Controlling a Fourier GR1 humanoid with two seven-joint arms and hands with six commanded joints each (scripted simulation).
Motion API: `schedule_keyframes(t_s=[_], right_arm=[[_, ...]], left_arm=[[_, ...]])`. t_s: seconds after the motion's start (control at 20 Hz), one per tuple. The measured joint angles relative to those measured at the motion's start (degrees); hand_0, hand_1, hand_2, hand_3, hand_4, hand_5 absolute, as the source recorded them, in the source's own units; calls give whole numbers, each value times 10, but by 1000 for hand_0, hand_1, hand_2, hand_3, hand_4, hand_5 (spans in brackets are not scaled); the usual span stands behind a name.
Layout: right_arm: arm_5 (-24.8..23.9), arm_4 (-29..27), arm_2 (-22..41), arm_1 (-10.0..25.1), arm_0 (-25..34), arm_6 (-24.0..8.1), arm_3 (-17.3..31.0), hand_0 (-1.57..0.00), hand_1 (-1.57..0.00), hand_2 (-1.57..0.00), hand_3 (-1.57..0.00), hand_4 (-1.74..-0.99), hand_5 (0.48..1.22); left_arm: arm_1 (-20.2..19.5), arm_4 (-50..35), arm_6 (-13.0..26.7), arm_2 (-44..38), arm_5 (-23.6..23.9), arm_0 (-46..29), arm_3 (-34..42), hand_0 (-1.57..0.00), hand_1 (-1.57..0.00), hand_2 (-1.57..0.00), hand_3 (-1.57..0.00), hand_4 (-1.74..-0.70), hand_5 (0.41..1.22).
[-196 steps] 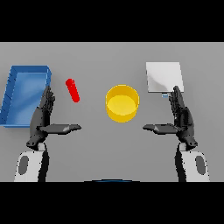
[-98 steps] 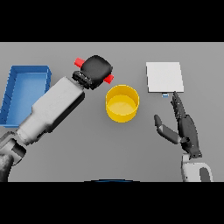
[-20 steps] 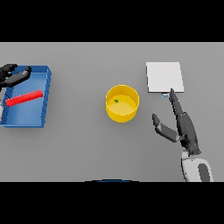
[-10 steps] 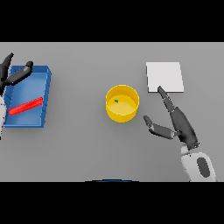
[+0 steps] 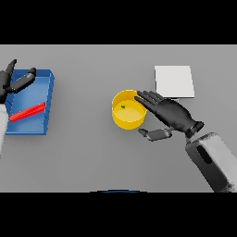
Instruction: Pick up the red beaker and tilt it to pour out 1 green nut into yellow bowl. Pick up the yellow bowl and place it on the metallic measuring scale.
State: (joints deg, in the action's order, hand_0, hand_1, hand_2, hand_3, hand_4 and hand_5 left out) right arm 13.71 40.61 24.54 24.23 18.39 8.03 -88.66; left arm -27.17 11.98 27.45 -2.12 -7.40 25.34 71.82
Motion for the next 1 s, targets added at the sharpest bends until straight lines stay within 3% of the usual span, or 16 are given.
schedule_keyframes(t_s=[0.2,0.5,1.0], right_arm=[[25,41,42,12,57,30,49,1,1,1,1,-1153,639],[64,71,95,-5,132,62,136,1,1,1,1,-1161,658],[112,105,147,-39,202,51,236,1,1,1,-12,-1188,693]], left_arm=[[-5,1,4,-1,-2,0,4,0,0,0,0,-806,695],[-3,1,0,-4,-2,-1,-5,1,1,1,1,-808,696],[-12,4,-6,-3,-10,7,-9,1,1,1,1,-792,708]])
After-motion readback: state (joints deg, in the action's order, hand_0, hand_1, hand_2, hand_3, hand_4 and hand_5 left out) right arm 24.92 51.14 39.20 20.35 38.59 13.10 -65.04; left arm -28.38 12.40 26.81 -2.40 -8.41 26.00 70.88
